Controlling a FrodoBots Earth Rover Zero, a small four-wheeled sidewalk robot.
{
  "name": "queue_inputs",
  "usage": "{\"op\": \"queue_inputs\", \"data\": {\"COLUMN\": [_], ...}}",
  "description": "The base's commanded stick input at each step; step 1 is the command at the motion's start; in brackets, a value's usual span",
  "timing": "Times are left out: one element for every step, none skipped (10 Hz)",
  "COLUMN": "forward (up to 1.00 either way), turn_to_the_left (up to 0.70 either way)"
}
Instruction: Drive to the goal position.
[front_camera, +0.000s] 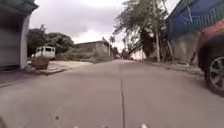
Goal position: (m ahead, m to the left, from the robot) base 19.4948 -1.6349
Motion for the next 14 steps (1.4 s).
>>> {"op": "queue_inputs", "data": {"forward": [1.00,1.00,1.00,1.00,1.00,1.00,1.00,1.00,1.00,1.00,1.00,1.00,1.00,1.00], "turn_to_the_left": [0.03,0.03,0.03,0.03,-0.06,-0.37,-0.37,-0.37,0.03,0.03,0.03,0.03,0.03,0.03]}}
